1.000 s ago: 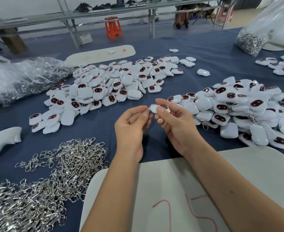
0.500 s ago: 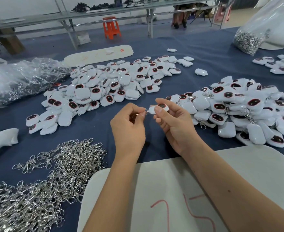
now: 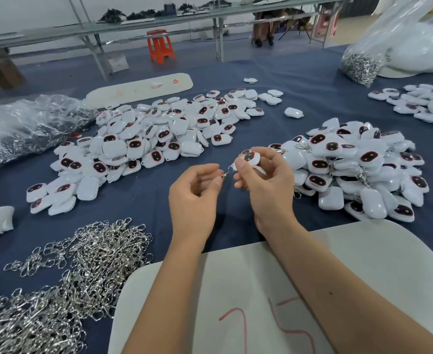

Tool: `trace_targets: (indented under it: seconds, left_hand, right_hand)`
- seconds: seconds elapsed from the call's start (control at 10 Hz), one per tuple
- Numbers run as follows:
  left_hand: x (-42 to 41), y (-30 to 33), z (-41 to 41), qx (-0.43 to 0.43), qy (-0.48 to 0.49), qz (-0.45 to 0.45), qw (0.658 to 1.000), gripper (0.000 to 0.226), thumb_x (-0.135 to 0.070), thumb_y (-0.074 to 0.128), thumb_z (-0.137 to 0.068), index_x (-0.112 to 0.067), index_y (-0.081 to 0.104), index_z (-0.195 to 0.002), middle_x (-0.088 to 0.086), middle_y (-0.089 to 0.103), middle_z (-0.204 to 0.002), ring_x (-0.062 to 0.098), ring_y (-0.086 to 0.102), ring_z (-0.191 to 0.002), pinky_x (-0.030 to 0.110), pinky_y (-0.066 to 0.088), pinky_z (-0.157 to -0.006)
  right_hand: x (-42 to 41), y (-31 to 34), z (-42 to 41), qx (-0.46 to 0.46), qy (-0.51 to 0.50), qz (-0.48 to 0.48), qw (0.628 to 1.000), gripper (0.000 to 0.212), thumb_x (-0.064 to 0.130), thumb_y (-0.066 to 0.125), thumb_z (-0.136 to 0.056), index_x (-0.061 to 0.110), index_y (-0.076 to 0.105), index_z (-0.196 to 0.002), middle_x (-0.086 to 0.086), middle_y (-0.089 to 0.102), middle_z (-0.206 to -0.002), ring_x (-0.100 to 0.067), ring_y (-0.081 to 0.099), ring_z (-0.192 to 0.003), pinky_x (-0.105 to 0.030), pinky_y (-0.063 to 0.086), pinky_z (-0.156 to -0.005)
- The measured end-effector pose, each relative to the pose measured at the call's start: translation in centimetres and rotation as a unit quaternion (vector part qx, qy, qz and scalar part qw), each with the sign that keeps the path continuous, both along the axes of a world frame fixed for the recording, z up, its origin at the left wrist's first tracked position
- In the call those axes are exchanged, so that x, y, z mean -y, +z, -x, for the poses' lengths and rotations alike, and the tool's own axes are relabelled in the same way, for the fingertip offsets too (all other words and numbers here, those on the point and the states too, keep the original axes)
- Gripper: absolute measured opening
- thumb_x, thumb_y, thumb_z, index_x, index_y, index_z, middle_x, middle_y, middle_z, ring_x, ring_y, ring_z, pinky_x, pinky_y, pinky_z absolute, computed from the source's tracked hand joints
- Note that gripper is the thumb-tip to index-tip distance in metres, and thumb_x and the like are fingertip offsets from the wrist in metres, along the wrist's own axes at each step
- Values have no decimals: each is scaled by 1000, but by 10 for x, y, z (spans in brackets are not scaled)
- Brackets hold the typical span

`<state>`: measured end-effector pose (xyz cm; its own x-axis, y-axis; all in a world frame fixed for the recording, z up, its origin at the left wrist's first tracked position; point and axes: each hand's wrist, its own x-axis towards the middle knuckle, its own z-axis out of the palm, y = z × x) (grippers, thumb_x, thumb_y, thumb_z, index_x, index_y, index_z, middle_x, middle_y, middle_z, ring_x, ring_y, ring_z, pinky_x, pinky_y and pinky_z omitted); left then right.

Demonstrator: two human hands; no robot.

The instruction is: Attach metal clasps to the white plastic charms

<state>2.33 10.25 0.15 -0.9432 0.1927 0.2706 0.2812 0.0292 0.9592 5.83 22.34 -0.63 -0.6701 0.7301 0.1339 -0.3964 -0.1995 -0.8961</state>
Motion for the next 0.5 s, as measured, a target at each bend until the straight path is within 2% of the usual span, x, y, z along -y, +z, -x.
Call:
trace_targets:
  seconds: [0.1, 0.2, 0.3, 0.4, 0.5]
  left_hand:
    - [-2, -3, -1, 11, -8, -6, 1000, 19, -10, 71, -90, -24, 76, -101, -5, 78, -97, 13, 74, -96, 42, 60, -92]
    - [2, -6, 1, 13, 10, -1, 1000, 15, -15, 73, -89, -26, 77, -99, -6, 78, -97, 16, 73, -95, 50, 59, -92]
    - [5, -7, 6, 27, 35, -4, 999, 15, -12, 73, -91, -25, 77, -96, -6, 77, -93, 16, 73, -93, 50, 60, -91]
    - [12, -8, 10, 6, 79, 48, 996, 15, -13, 72, -90, -27, 76, -93, -10, 76, -90, 5, 70, -87, 35, 59, -87]
    - [19, -9, 16, -84, 115, 223, 964, 16, -20, 72, -86, -31, 73, -98, -14, 72, -99, 7, 65, -94, 32, 52, -90]
  right_hand:
    - [-5, 2, -2, 4, -102, -56, 993, 32, 5, 79, -90, 14, 61, -115, 0, 75, -98, -22, 72, -64, -28, 59, -62]
    - [-11, 4, -4, 12, -191, -105, 976, 43, 5, 76, -92, 22, 60, -129, 9, 65, -120, -15, 74, -86, -24, 60, -73]
    - [-22, 4, -4, 22, -234, -164, 958, 60, -1, 67, -96, 13, 48, -151, -1, 50, -149, -11, 67, -115, -23, 59, -85]
    - [-15, 5, -5, 41, -226, -183, 956, 57, -7, 60, -96, 10, 50, -150, 4, 42, -160, -11, 64, -124, -31, 60, -91]
    - [-17, 12, -6, 45, -231, -183, 954, 43, -10, 56, -94, 9, 63, -132, 18, 63, -131, -17, 71, -106, -48, 63, -74]
